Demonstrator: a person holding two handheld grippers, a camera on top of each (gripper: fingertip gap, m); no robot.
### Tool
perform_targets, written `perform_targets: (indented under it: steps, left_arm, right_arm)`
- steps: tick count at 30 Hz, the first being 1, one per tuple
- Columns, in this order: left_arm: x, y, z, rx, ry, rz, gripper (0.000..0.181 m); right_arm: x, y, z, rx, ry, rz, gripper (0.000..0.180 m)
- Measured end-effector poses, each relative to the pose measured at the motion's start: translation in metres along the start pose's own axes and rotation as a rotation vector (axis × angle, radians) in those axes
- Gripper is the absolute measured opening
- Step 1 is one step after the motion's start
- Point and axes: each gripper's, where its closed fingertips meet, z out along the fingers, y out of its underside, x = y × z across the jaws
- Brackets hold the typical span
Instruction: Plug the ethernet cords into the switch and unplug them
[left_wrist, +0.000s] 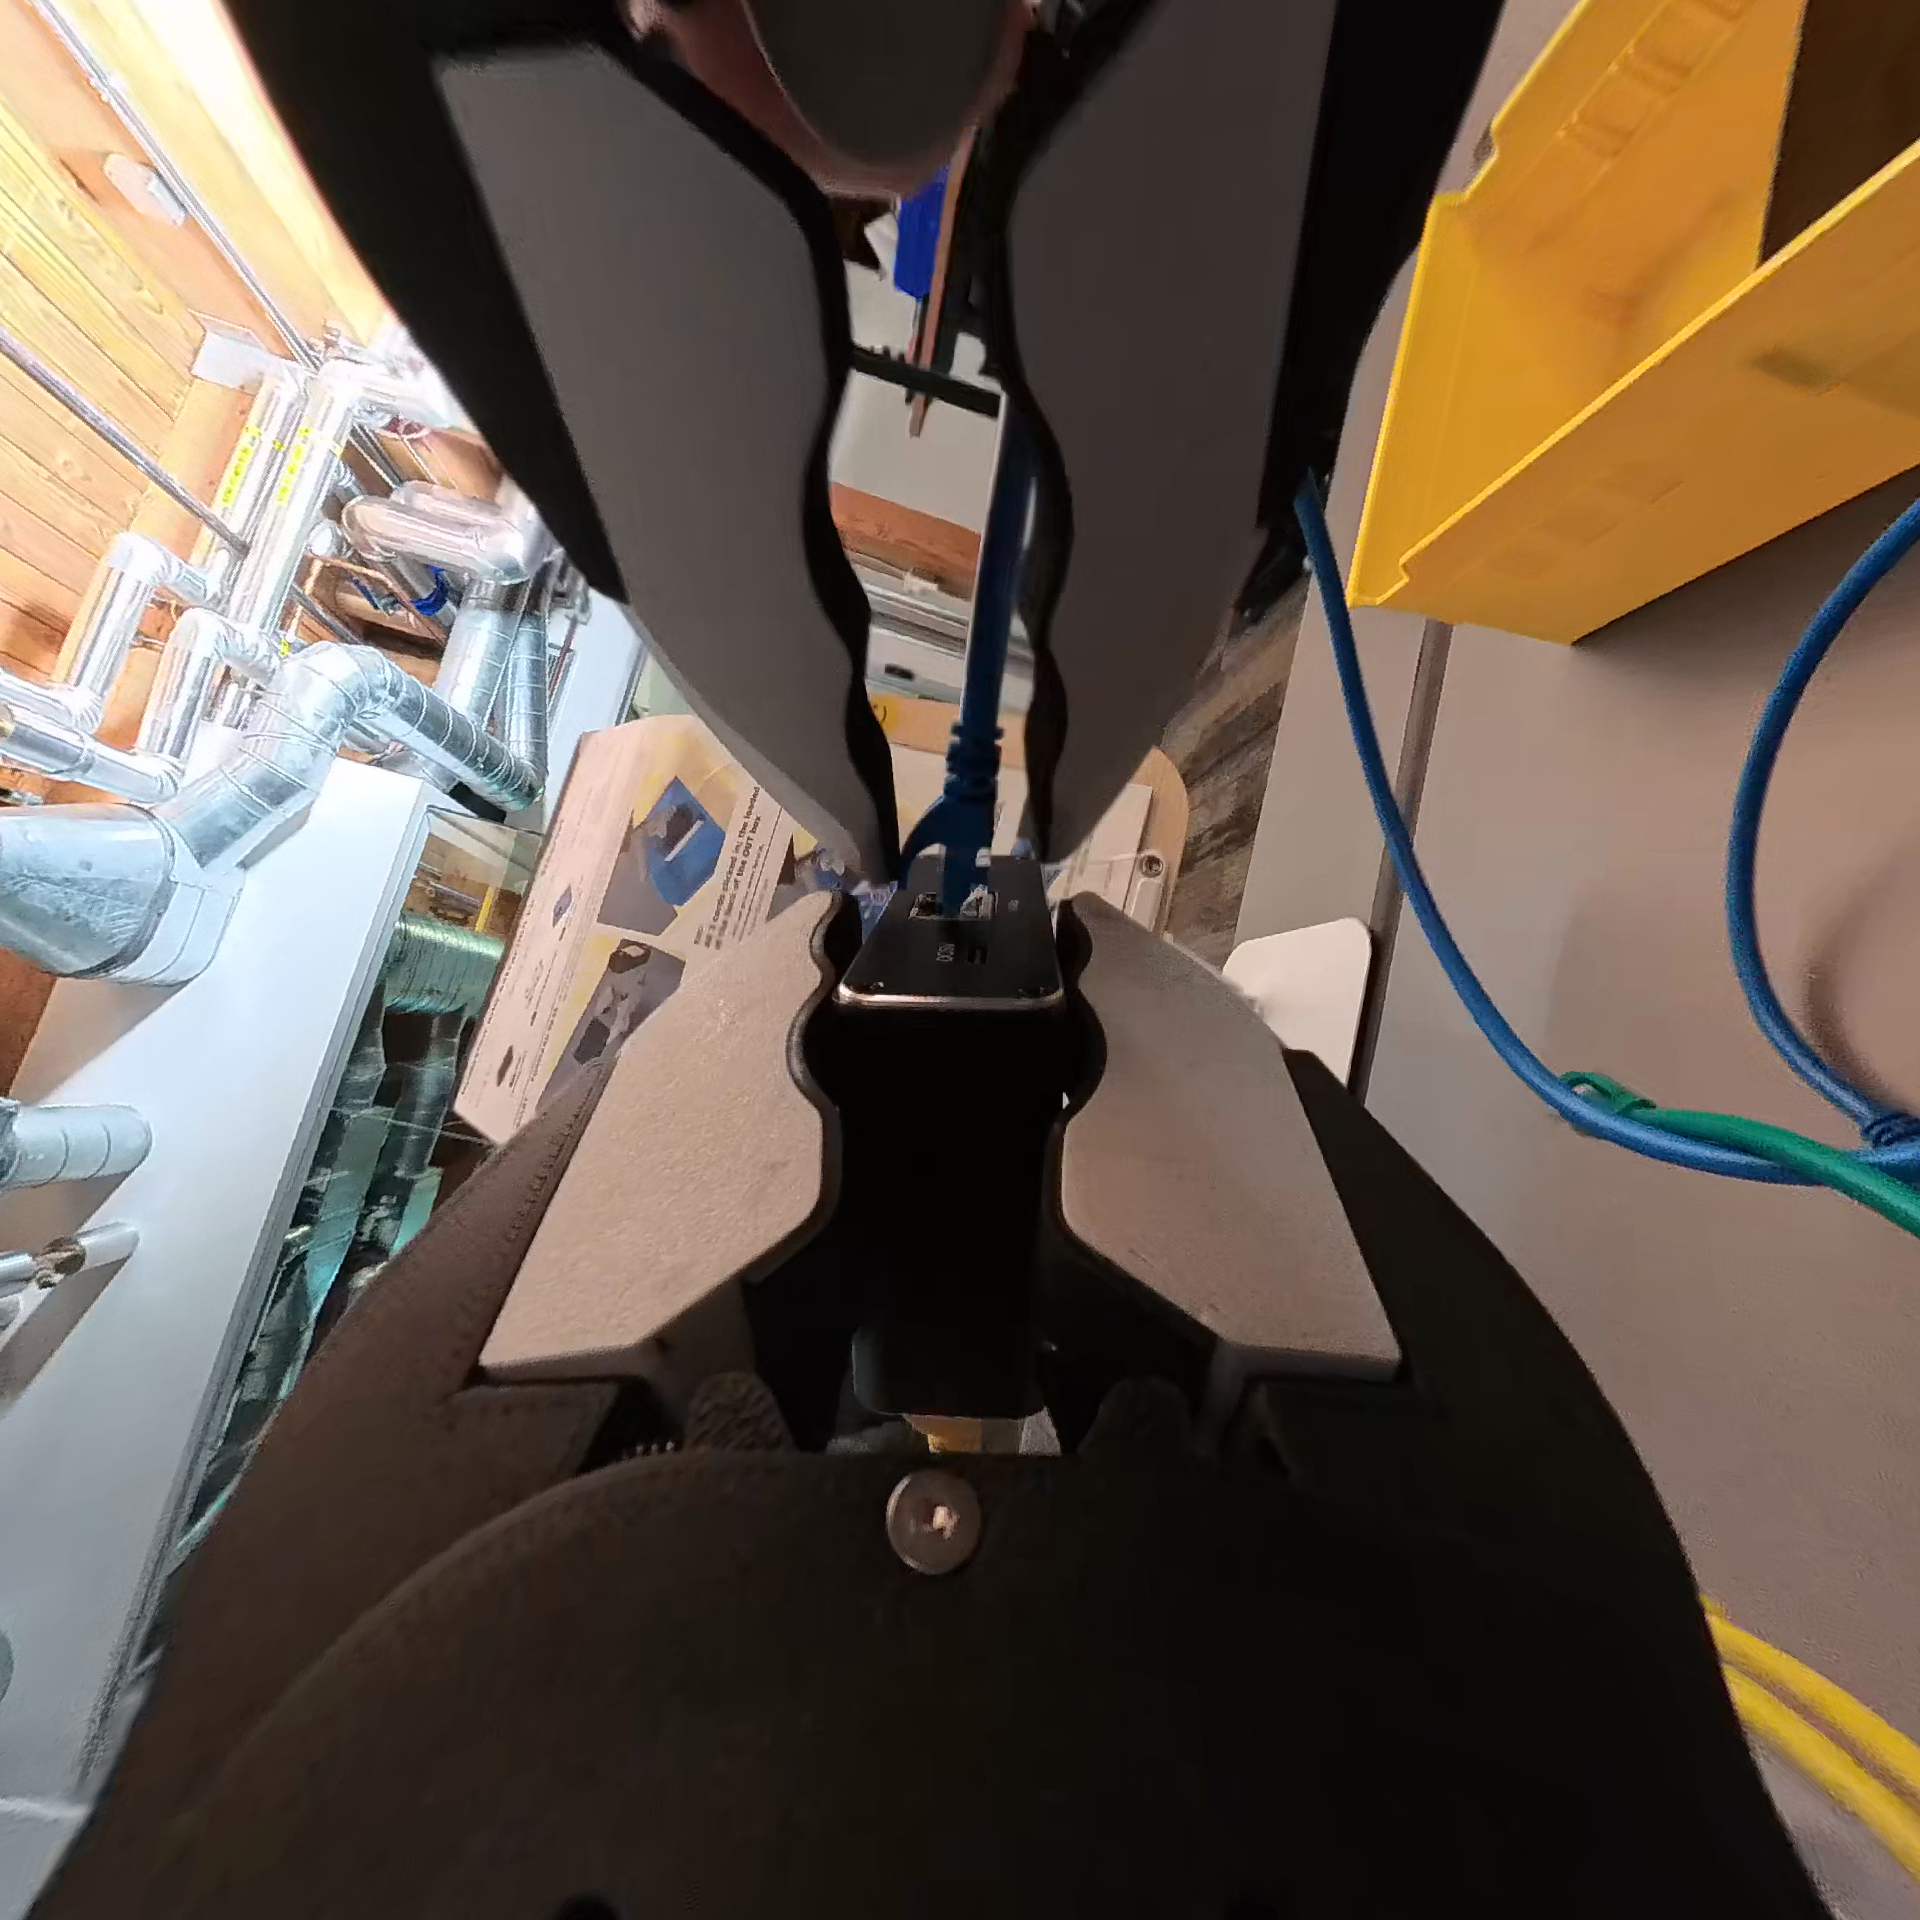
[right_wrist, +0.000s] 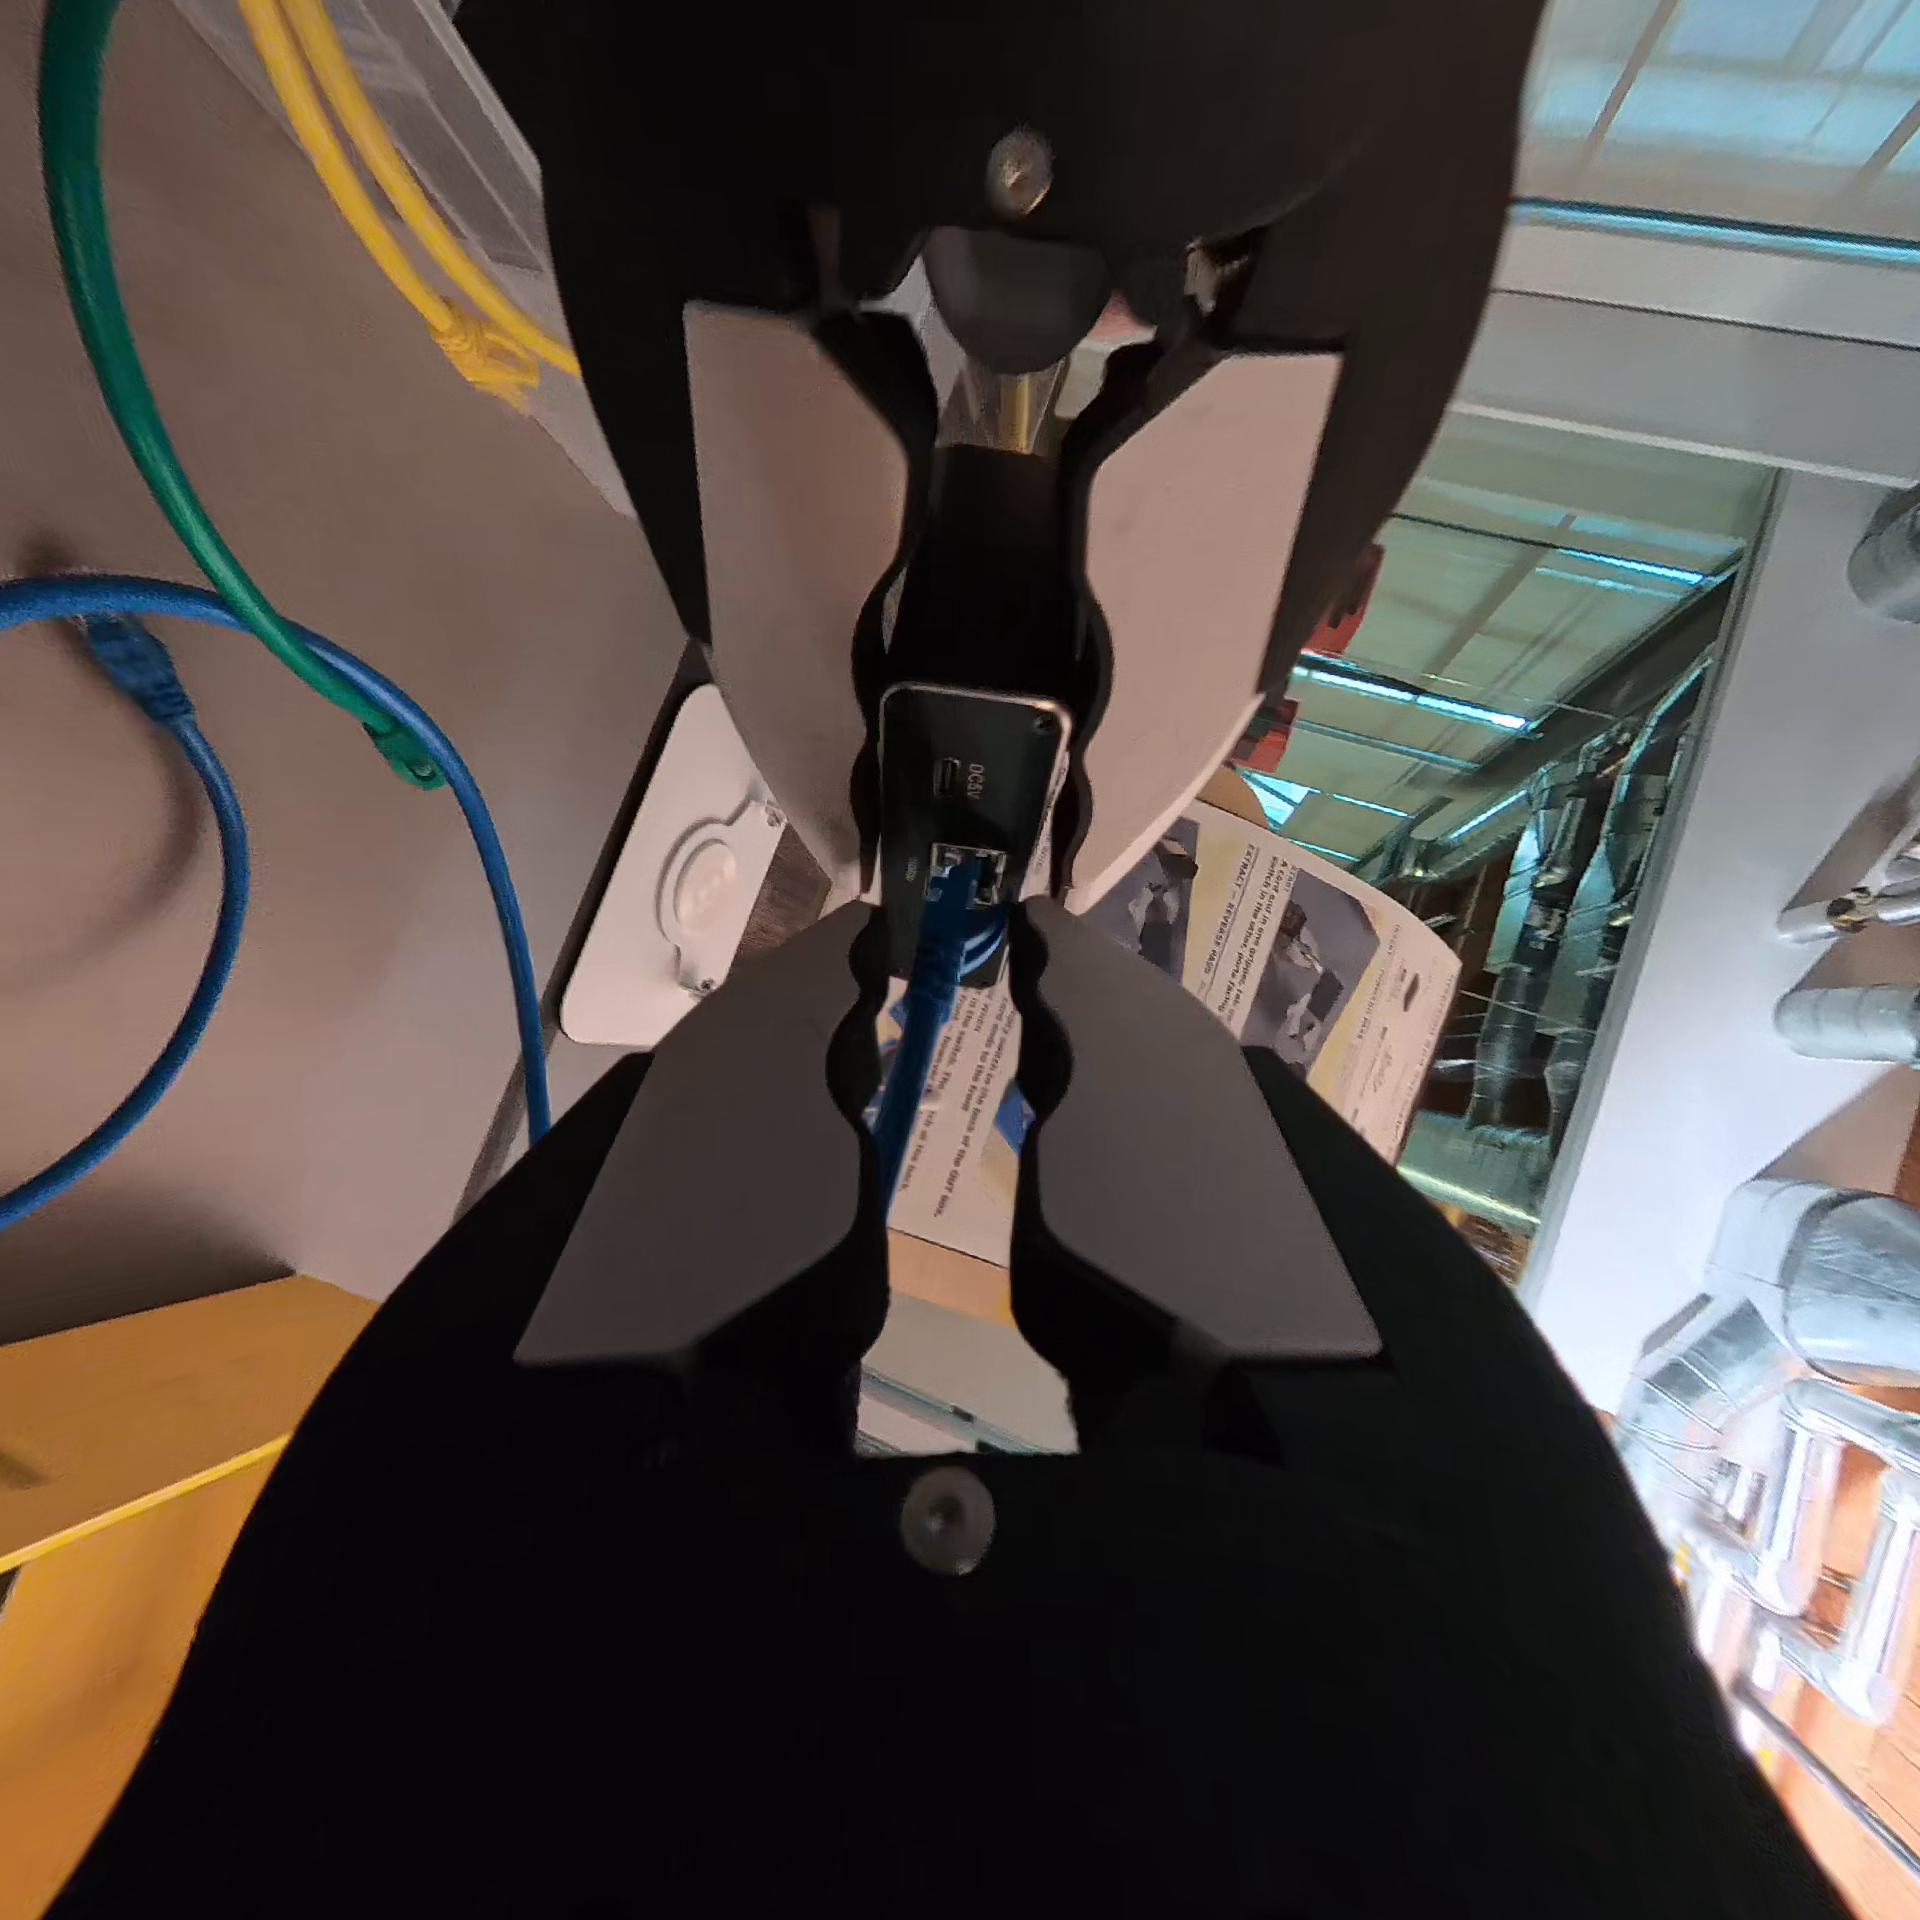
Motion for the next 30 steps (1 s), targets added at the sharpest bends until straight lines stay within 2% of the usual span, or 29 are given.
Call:
perform_targets:
  steps: [3, 6, 11, 14, 17, 23, 27, 29, 30]
  left_arm:
    - [0.0, -0.006, -0.002, 0.026, 0.017, -0.026, 0.037]
    - [-0.006, -0.004, -0.001, 0.015, -0.024, -0.035, 0.037]
    - [-0.016, 0.004, -0.001, -0.03, -0.089, -0.054, 0.037]
    - [-0.018, 0.026, 0.003, -0.126, -0.085, -0.089, 0.05]
    - [-0.019, 0.016, -0.001, -0.044, -0.081, -0.119, 0.038]
    - [-0.017, 0.005, -0.004, -0.01, -0.061, -0.128, 0.038]
    - [-0.017, 0.001, -0.005, -0.021, -0.025, -0.165, 0.054]
    - [-0.016, -0.006, -0.007, 0.011, -0.043, -0.138, 0.037]
    - [-0.017, -0.007, -0.007, 0.014, -0.069, -0.106, 0.036]
  right_arm:
    - [0.004, 0.001, 0.0, -0.029, 0.055, -0.046, 0.018]
    - [0.009, 0.003, -0.002, -0.063, 0.077, 0.013, 0.017]
    - [0.02, 0.002, -0.006, -0.14, 0.156, -0.002, 0.016]
    - [0.026, 0.001, -0.012, -0.149, 0.182, 0.016, 0.015]
    - [0.026, 0.002, -0.017, -0.184, 0.174, 0.042, 0.016]
    - [0.026, 0.007, -0.021, -0.225, 0.188, 0.051, 0.015]
    - [0.026, 0.017, -0.024, -0.259, 0.195, 0.072, 0.015]
    - [0.026, 0.017, -0.026, -0.259, 0.192, 0.078, 0.015]
    - [0.025, 0.017, -0.027, -0.265, 0.192, 0.08, 0.015]
